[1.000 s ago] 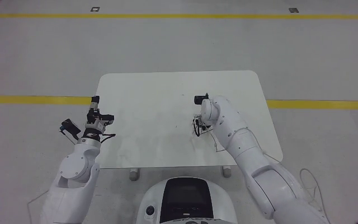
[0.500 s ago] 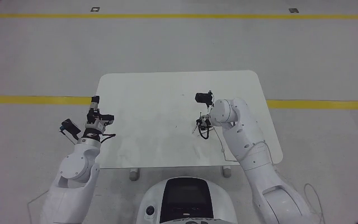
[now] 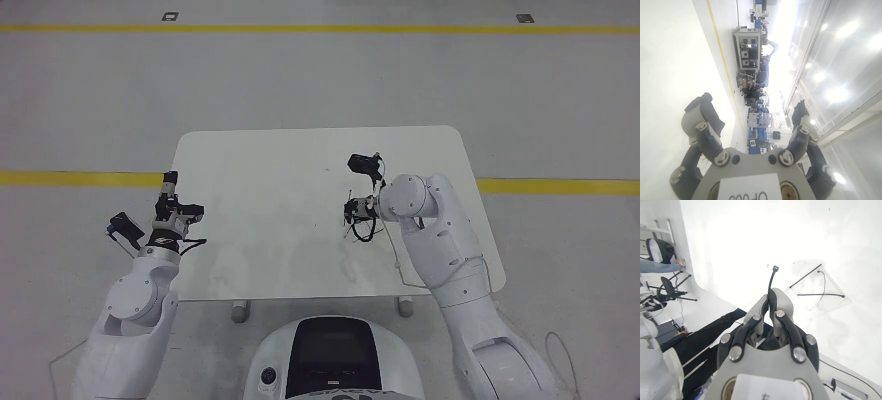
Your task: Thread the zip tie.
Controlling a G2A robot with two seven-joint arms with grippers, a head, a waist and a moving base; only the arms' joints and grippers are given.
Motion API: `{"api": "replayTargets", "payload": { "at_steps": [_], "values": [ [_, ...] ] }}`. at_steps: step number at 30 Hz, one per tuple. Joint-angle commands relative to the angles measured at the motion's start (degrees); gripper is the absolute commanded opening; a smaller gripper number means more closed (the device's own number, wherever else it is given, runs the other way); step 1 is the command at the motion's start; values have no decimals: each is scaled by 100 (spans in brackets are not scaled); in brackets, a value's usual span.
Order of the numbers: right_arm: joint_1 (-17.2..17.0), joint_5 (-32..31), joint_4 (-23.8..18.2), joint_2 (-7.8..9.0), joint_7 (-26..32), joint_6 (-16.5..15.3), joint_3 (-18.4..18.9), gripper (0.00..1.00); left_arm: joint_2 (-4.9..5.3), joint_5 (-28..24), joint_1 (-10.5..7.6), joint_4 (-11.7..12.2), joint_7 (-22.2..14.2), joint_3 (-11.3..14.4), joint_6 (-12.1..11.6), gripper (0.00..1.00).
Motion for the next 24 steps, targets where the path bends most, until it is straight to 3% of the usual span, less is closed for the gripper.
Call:
{"api": "replayTargets", "payload": {
  "at_steps": [1,3,13,16,21,24],
  "values": [
    [57,273,23,-16,-67,173,-3,0,0,0,0,0,0,0,0,100],
    [121,473,50,-31,-136,301,-27,0,0,0,0,0,0,0,0,100],
    [121,473,50,-31,-136,301,-27,0,0,0,0,0,0,0,0,100],
    [79,599,-9,-40,-387,355,-65,0,0,17,-8,-8,-8,8,-6,100],
    [239,770,-84,-89,-698,946,-267,0,-3,823,-78,-95,-123,225,-403,100],
    [331,864,42,-124,-733,946,-323,0,12,1676,-74,-89,-87,301,-711,100]
  ]
}}
